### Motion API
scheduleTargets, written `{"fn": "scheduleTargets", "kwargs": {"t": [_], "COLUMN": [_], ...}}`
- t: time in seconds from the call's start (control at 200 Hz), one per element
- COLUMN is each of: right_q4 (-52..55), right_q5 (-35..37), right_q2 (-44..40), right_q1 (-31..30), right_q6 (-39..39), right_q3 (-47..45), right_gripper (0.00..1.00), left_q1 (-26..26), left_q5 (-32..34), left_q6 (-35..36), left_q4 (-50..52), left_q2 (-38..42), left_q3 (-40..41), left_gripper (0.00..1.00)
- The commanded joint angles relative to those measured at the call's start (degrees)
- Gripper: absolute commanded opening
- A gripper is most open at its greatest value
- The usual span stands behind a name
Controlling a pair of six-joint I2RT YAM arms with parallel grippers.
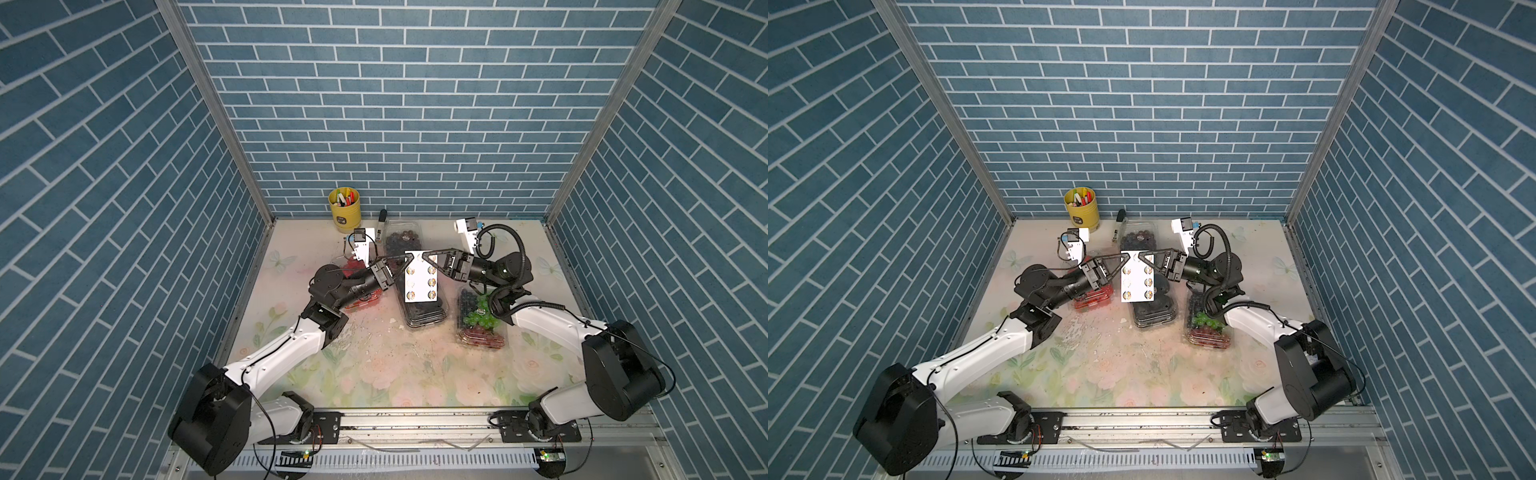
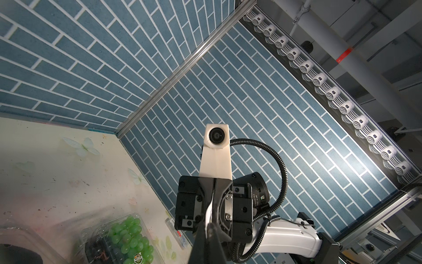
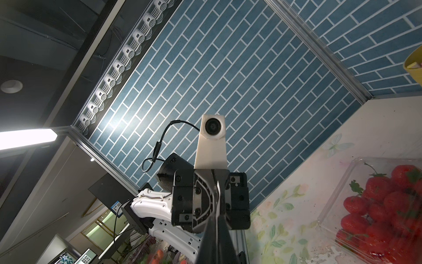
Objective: Label fruit boxes
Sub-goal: Adjust the label sticker.
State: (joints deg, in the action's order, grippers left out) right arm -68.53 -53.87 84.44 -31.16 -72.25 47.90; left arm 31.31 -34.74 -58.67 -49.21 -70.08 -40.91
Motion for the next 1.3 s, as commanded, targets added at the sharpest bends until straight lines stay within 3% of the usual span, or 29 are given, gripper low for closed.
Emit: {"fn": "scheduleTargets", "kwargs": {"t": [0.0,0.57,0.655,0.75,0.9,1.255,1.295], "right_q4": [-3.86,-4.15,-4.09,-4.18,-3.8,-7.1,-8.4], "right_q5": [-1.33,-1.37,-1.07,-0.98,-1.0,-0.82,-1.11], "right_q2": [0.19,2.28,2.14,1.61,0.74,0.08,0.17], "right_q1": [-0.76,-1.19,-1.1,-1.15,-1.01,-0.76,-0.75], "right_q6": [-1.8,-2.06,-1.96,-1.89,-1.55,-2.35,-2.96], "right_q3": [2.11,2.63,2.64,2.64,2.64,1.76,1.85], "right_gripper": [0.0,0.0,0.1,0.1,0.0,0.0,0.0], "left_q1": [-0.28,-0.38,-0.4,-0.46,-0.44,-0.79,-0.81], "left_q5": [-0.46,-2.17,-2.17,-2.21,-2.07,-1.62,-1.47], "left_q6": [0.05,-3.32,-3.05,-2.76,-2.67,-2.5,-2.37], "left_q4": [-2.12,-7.85,-7.32,-6.78,-6.76,-6.02,-5.22], "left_q2": [-0.62,-0.8,-0.43,-0.4,-0.59,-0.6,-0.78], "left_q3": [-1.11,-0.75,-0.67,-0.49,-0.4,0.04,-0.09], "left_gripper": [0.0,0.0,0.0,0.0,0.0,0.0,0.05]}}
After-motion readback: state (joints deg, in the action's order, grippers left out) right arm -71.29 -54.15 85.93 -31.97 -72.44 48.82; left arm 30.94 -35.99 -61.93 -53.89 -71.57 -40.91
